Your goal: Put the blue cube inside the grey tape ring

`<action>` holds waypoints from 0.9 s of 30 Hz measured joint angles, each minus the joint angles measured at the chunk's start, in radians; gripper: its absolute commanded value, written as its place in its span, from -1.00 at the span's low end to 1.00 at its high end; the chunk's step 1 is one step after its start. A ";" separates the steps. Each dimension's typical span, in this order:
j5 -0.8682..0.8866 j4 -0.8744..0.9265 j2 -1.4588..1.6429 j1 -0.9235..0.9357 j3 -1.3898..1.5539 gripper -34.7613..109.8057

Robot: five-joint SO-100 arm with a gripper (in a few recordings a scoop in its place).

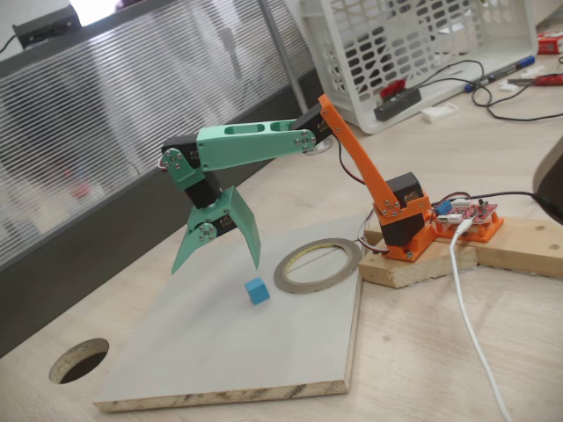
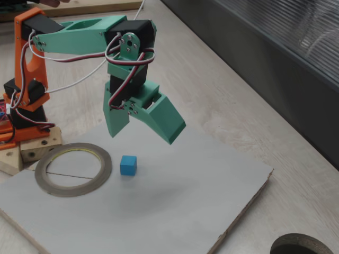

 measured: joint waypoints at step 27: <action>0.000 0.000 -0.206 0.000 0.000 0.93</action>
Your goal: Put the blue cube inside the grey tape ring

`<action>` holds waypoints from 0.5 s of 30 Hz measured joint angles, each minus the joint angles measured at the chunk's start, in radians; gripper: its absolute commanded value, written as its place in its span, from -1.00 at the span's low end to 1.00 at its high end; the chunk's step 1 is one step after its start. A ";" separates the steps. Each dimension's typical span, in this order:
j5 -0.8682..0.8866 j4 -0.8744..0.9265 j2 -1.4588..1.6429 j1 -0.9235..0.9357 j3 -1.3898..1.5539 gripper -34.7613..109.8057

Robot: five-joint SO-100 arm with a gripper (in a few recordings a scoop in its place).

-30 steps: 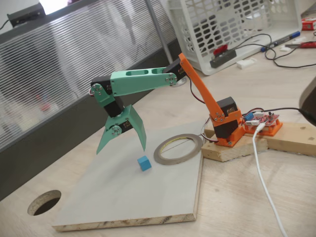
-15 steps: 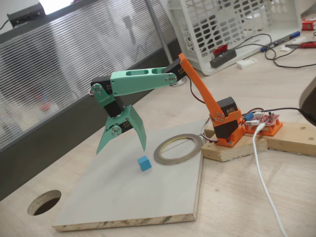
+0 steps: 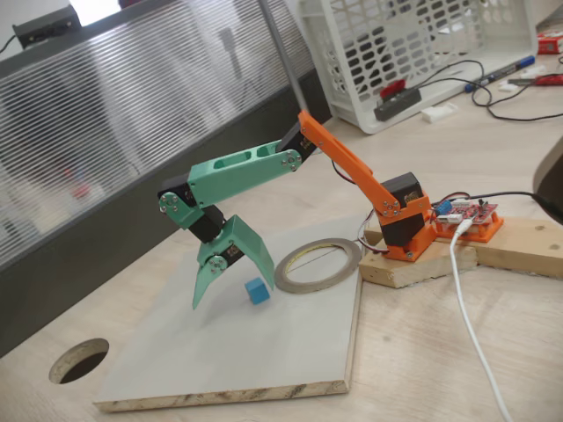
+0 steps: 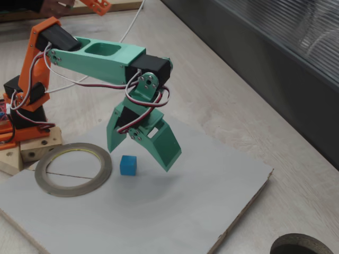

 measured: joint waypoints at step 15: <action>0.000 0.000 -0.017 0.000 0.000 0.93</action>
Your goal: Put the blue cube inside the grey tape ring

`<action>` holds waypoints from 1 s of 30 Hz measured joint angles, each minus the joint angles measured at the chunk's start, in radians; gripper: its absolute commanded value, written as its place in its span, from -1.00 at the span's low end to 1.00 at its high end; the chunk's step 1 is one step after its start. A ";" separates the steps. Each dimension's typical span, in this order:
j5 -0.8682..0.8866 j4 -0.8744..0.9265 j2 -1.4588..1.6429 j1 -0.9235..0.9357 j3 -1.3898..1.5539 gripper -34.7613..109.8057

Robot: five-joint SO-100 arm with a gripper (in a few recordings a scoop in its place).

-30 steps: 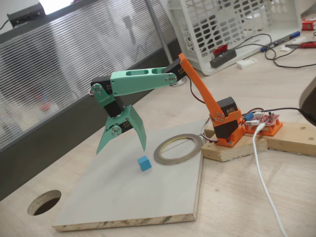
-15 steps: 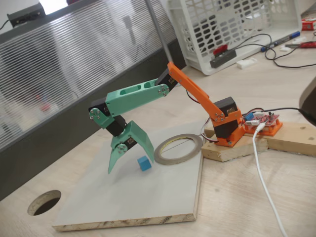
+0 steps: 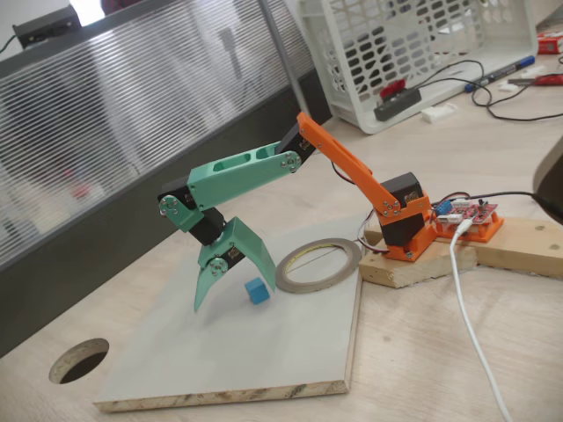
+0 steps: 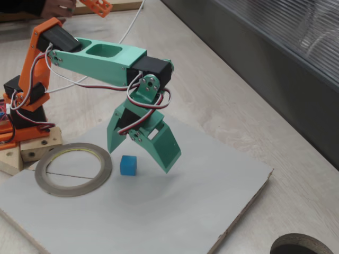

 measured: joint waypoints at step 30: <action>0.000 -0.114 -0.005 0.117 0.000 0.93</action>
